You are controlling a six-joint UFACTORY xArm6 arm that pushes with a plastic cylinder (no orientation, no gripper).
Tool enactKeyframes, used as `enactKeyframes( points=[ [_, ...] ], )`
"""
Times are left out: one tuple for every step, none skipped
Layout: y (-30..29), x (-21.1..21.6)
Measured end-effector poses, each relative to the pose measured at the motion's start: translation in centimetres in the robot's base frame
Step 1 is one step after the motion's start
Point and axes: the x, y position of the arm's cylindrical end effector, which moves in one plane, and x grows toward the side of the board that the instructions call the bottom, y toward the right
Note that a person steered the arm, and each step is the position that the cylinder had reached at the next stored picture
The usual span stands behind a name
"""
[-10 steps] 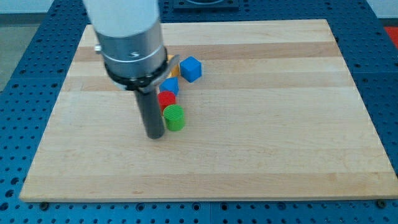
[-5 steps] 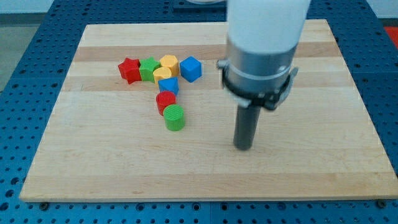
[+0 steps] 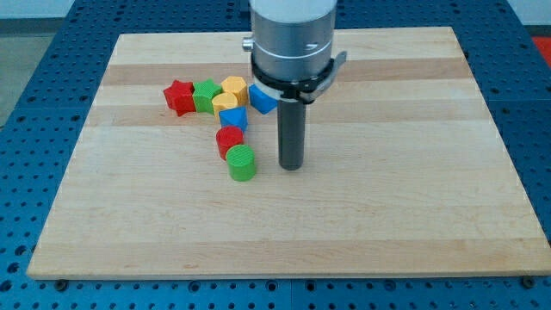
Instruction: Adjust the green circle bottom to the red circle
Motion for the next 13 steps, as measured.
enactKeyframes(
  points=[
    [-1.2, 0.0],
    [-2.0, 0.0],
    [-3.3, 0.0],
    [-4.3, 0.0],
    [-5.0, 0.0],
    [-4.2, 0.0],
    [-1.0, -0.4],
    [3.1, -1.5],
    [3.5, 2.1],
    [-1.2, 5.4],
    [-9.3, 5.5],
    [-14.0, 5.5],
    [-14.2, 3.4]
  ],
)
